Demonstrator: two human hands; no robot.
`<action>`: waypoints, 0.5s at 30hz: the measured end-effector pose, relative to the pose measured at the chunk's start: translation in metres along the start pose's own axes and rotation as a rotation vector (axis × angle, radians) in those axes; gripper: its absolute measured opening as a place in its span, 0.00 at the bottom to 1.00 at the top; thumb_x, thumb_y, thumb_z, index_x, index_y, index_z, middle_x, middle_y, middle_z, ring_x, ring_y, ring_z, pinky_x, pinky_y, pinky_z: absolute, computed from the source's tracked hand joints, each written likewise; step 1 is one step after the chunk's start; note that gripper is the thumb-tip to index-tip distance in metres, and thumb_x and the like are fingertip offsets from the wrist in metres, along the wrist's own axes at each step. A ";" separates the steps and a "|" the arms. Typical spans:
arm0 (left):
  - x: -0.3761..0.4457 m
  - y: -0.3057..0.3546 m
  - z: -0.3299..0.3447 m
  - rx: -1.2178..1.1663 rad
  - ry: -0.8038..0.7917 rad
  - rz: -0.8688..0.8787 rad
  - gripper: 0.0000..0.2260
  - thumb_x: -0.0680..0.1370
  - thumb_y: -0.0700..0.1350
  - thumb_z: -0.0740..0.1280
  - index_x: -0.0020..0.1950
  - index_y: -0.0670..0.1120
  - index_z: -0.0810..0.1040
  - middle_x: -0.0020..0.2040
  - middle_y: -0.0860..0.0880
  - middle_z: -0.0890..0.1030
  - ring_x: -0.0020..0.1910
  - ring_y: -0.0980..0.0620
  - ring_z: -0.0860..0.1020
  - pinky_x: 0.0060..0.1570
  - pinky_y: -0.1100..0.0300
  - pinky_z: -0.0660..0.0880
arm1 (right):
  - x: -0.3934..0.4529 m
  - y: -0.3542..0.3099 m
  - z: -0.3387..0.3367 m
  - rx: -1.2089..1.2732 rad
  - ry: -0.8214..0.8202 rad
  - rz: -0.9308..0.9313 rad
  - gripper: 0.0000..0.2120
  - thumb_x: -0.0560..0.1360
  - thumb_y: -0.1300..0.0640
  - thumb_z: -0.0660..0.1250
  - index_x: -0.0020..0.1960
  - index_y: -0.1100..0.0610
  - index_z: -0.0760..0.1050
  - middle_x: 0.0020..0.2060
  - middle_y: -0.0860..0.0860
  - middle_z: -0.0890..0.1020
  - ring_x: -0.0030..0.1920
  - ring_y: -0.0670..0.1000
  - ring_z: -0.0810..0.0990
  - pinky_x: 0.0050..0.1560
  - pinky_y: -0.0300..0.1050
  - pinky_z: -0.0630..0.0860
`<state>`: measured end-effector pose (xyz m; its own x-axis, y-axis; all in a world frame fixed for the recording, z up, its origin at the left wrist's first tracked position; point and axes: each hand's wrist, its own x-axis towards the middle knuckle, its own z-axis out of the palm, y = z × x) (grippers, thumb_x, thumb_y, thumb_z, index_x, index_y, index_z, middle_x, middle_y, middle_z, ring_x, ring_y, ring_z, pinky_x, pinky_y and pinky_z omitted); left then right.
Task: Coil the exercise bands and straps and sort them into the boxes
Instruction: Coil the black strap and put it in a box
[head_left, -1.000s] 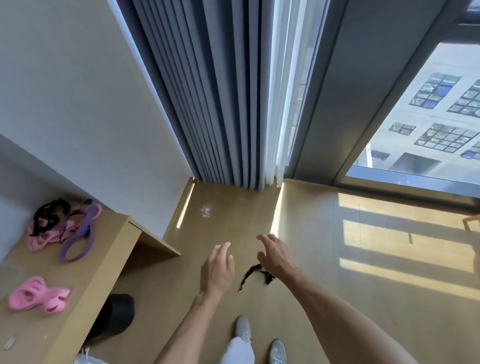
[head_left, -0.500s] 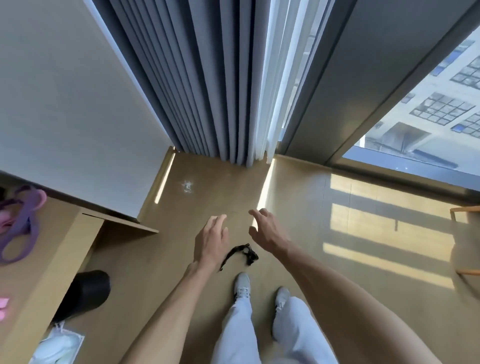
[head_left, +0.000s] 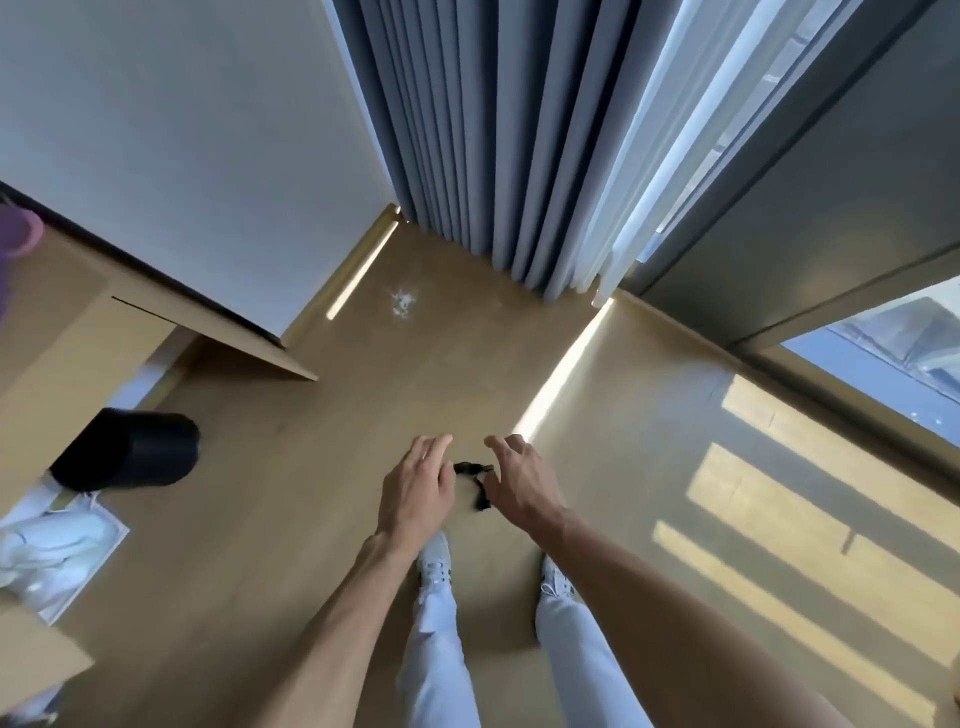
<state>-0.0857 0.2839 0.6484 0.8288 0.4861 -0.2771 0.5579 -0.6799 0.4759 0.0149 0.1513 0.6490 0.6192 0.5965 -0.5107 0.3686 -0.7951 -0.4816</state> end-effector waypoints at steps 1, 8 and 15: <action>0.001 -0.005 0.013 0.004 -0.010 -0.010 0.16 0.80 0.39 0.65 0.68 0.44 0.77 0.59 0.47 0.80 0.53 0.44 0.80 0.48 0.54 0.75 | 0.007 0.010 0.010 0.006 -0.008 0.005 0.24 0.76 0.57 0.63 0.72 0.55 0.69 0.62 0.57 0.76 0.60 0.60 0.76 0.55 0.48 0.73; 0.033 -0.075 0.127 0.035 -0.044 -0.006 0.16 0.79 0.39 0.66 0.66 0.44 0.77 0.57 0.47 0.80 0.51 0.45 0.81 0.46 0.55 0.76 | 0.072 0.088 0.100 0.011 -0.035 0.064 0.24 0.76 0.57 0.63 0.72 0.55 0.68 0.62 0.56 0.75 0.61 0.59 0.75 0.51 0.49 0.75; 0.095 -0.169 0.288 0.046 -0.106 0.021 0.16 0.80 0.39 0.64 0.67 0.44 0.77 0.60 0.47 0.79 0.51 0.43 0.80 0.47 0.51 0.77 | 0.167 0.175 0.239 -0.040 -0.074 0.077 0.26 0.76 0.61 0.62 0.74 0.56 0.66 0.65 0.57 0.73 0.61 0.59 0.75 0.51 0.52 0.78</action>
<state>-0.0888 0.2871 0.3009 0.8388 0.4126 -0.3552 0.5398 -0.7152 0.4440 0.0176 0.1380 0.3092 0.5944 0.5389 -0.5968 0.3504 -0.8416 -0.4110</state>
